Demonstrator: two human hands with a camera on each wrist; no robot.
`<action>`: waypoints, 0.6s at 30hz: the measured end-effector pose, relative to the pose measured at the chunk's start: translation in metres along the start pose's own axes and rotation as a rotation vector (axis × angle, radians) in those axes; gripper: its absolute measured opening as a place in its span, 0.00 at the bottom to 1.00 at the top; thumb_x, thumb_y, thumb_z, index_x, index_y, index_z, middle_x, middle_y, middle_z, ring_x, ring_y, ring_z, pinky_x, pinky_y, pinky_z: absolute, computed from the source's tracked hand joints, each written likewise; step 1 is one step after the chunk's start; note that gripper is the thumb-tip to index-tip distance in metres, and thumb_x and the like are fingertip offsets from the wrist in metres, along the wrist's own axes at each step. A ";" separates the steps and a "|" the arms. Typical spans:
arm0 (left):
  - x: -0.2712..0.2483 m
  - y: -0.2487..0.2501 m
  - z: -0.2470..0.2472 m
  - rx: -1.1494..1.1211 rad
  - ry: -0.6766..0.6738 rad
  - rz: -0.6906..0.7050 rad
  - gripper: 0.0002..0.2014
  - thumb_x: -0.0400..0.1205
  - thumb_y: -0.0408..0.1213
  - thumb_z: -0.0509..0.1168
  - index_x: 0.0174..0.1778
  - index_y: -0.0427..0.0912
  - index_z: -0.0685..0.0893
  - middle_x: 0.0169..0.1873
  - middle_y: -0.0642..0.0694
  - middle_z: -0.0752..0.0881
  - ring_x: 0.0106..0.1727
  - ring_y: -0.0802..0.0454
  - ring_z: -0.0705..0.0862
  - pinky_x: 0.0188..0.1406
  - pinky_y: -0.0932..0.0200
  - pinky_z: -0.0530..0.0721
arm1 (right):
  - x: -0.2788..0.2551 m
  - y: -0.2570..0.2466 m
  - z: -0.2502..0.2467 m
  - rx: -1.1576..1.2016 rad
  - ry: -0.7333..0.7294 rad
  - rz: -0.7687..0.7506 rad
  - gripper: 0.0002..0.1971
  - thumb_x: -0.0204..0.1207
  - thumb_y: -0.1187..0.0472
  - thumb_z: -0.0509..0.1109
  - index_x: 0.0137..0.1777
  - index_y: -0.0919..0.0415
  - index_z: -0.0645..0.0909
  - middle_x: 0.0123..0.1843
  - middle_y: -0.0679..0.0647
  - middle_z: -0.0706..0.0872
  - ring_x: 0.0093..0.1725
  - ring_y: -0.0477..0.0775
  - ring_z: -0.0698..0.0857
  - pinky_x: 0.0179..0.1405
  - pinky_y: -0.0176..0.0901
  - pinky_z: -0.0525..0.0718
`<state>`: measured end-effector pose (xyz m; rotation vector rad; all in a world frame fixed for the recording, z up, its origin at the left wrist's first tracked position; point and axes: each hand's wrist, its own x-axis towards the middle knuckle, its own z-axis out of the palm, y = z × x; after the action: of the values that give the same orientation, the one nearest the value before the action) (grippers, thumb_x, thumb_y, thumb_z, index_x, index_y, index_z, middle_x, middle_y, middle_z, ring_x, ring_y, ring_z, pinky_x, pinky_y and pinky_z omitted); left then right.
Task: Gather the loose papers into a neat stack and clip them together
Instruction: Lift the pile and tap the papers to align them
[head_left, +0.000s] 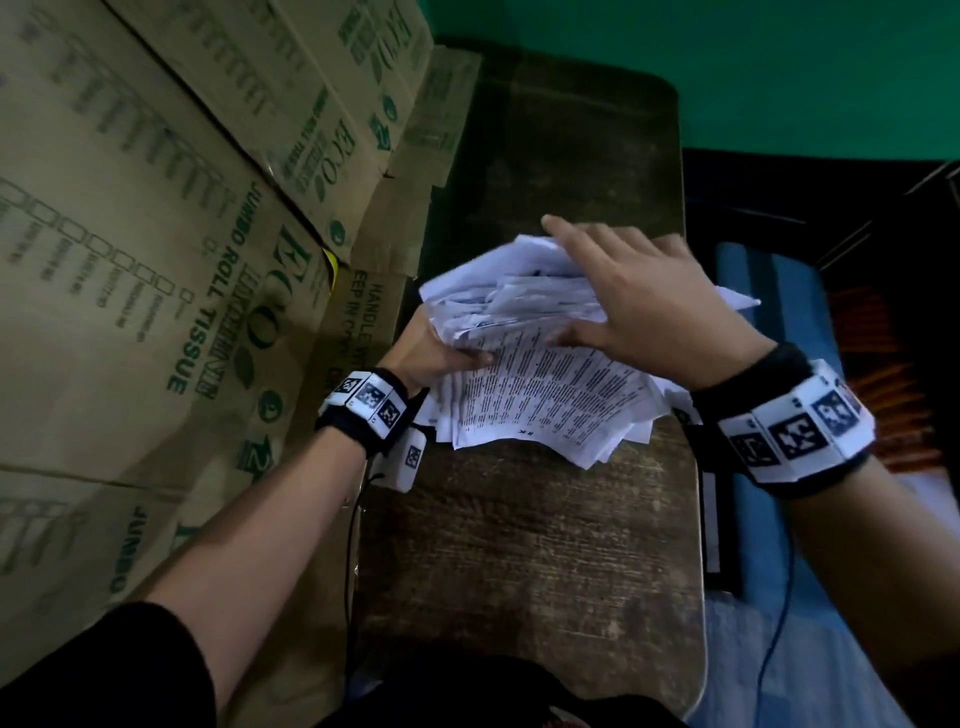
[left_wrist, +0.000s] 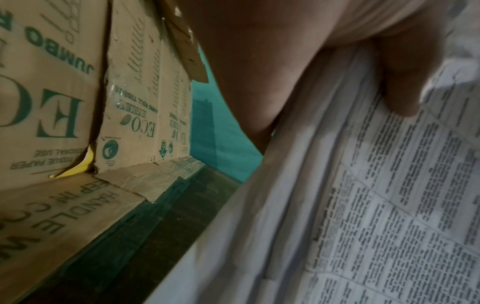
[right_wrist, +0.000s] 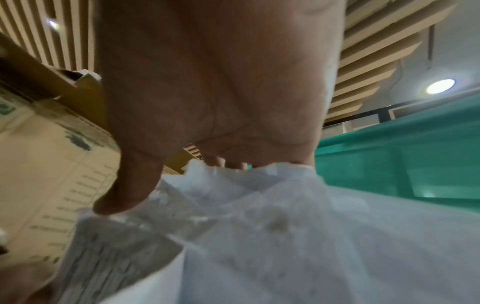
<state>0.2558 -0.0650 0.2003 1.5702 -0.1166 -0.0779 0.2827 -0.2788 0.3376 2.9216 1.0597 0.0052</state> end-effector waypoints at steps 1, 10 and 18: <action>0.000 0.000 0.000 -0.014 -0.001 -0.007 0.30 0.61 0.31 0.79 0.59 0.54 0.81 0.56 0.54 0.87 0.63 0.55 0.84 0.61 0.58 0.83 | 0.001 0.000 0.002 0.008 -0.033 -0.001 0.49 0.71 0.34 0.68 0.85 0.52 0.49 0.79 0.53 0.70 0.74 0.60 0.74 0.66 0.61 0.73; 0.006 -0.003 0.006 0.100 0.067 -0.027 0.26 0.65 0.33 0.79 0.56 0.54 0.81 0.56 0.51 0.86 0.56 0.66 0.86 0.60 0.58 0.83 | -0.001 0.020 0.020 0.012 -0.056 0.054 0.53 0.64 0.36 0.75 0.85 0.47 0.52 0.77 0.49 0.72 0.73 0.58 0.74 0.64 0.61 0.71; 0.006 -0.022 0.004 0.056 0.216 0.051 0.27 0.67 0.27 0.79 0.61 0.33 0.80 0.54 0.55 0.86 0.54 0.71 0.85 0.58 0.71 0.81 | -0.061 0.096 0.050 0.907 -0.027 0.290 0.60 0.52 0.55 0.89 0.82 0.43 0.57 0.74 0.46 0.75 0.73 0.50 0.77 0.72 0.48 0.76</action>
<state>0.2618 -0.0694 0.1787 1.6201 0.0114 0.1355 0.2980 -0.3929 0.2916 3.8165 0.7379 -0.6740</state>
